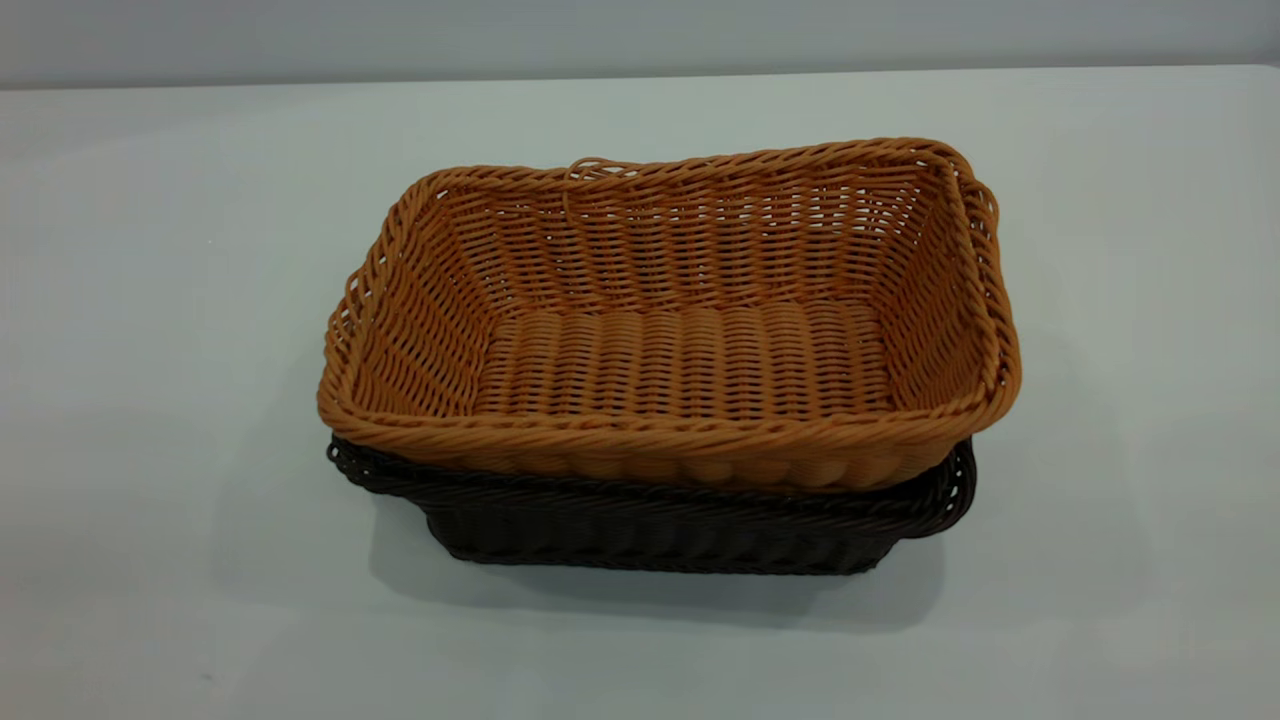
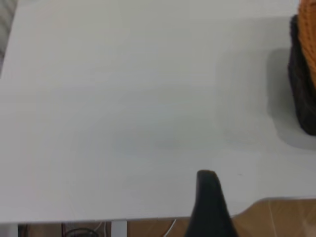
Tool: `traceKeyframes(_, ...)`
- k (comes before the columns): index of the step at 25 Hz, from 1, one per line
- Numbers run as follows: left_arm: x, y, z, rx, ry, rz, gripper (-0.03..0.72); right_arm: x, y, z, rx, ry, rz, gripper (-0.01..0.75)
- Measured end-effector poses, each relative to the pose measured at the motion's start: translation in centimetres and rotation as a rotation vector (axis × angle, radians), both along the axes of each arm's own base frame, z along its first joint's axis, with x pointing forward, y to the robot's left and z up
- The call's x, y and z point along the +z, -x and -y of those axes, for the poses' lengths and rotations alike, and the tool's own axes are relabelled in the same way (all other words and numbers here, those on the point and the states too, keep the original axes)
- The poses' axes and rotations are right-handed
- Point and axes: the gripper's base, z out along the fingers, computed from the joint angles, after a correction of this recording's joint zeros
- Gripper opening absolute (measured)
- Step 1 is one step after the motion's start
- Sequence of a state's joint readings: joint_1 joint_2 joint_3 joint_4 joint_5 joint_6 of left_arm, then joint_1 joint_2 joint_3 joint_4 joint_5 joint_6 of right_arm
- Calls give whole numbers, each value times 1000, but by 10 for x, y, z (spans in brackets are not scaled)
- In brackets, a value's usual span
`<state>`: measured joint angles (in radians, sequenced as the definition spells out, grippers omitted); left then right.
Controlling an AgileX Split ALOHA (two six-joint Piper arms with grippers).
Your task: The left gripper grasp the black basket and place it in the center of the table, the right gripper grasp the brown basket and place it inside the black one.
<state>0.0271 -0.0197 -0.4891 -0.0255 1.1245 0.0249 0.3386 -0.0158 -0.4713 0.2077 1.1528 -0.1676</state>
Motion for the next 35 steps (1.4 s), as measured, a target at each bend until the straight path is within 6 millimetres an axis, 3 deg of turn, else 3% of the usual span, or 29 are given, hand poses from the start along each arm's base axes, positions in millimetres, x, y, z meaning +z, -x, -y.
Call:
traceKeyframes(24,0,0,-2,44,17,3,475,0,0,-1,-12,-4,-2,592)
traceKeyframes(35,0,0,-2,44,17,3,475,-1,-6,9,-547,-4,-17,592)
